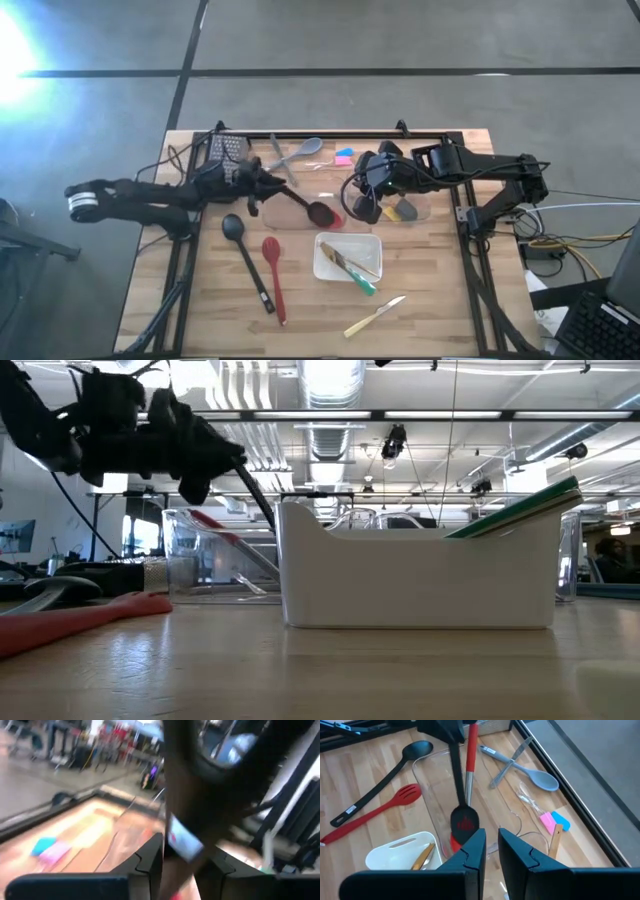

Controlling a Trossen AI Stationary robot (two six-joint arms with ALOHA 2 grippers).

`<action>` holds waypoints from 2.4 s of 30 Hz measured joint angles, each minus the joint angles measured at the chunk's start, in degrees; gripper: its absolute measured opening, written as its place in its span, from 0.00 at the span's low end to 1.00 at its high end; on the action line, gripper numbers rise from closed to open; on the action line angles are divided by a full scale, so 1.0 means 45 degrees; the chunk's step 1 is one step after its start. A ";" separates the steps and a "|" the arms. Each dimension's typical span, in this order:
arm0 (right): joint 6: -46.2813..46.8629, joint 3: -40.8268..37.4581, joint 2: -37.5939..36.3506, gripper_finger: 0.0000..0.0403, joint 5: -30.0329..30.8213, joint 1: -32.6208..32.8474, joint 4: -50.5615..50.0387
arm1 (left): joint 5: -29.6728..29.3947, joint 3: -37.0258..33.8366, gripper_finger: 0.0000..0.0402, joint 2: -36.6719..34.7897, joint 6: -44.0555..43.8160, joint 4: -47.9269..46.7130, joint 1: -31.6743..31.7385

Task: Pick & Place Kitchen Items
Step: Put the black serving spoon into the left transparent bin, then put the pink spatula into the right transparent bin

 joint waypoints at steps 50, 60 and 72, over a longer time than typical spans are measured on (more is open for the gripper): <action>-0.1372 0.0000 0.0095 0.11 0.0034 -0.0012 0.0072 | -0.9446 1.2844 0.21 -0.0772 0.7716 -2.3990 0.0298; -0.1673 -0.0039 0.0066 0.11 0.1742 -0.0399 -0.1327 | -0.8564 1.2150 0.17 -0.0851 0.6331 -2.4009 0.0307; -0.1598 -0.0044 0.0073 0.11 0.1749 -0.1068 -0.1555 | -0.6844 1.1019 0.14 -0.1345 0.6075 -2.3914 0.0307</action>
